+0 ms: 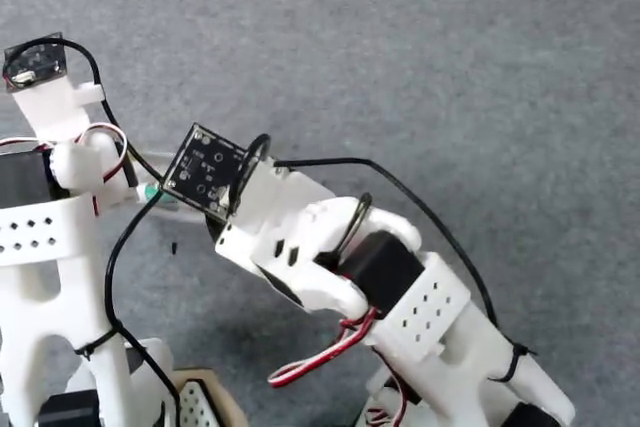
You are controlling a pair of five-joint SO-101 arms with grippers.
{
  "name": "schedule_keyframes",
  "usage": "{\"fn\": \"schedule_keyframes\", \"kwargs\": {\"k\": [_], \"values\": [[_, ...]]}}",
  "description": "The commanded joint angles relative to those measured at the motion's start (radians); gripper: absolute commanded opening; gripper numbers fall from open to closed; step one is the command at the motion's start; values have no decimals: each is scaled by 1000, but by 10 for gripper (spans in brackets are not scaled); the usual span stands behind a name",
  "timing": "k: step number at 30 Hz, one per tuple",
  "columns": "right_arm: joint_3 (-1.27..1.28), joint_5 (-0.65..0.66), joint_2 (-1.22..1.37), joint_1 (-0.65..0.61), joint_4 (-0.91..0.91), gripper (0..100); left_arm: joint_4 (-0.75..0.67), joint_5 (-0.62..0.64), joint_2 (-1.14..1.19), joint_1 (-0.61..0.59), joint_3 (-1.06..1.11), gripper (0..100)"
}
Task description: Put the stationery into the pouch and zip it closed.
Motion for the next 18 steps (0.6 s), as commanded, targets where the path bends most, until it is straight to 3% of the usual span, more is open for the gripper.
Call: {"fn": "schedule_keyframes", "kwargs": {"k": [1, 6, 11, 18], "values": [[-47, 29, 12, 60, 101, 248, -34, 6, 5, -18, -12, 27], [-202, 29, 10, 64, 166, 255, -34, 8, 5, -18, -16, 27], [-344, 26, 10, 153, 193, 255, -14, 9, 6, -18, -116, 27], [-372, 29, 10, 236, 255, 255, 35, 38, 80, -15, -185, 27]]}}
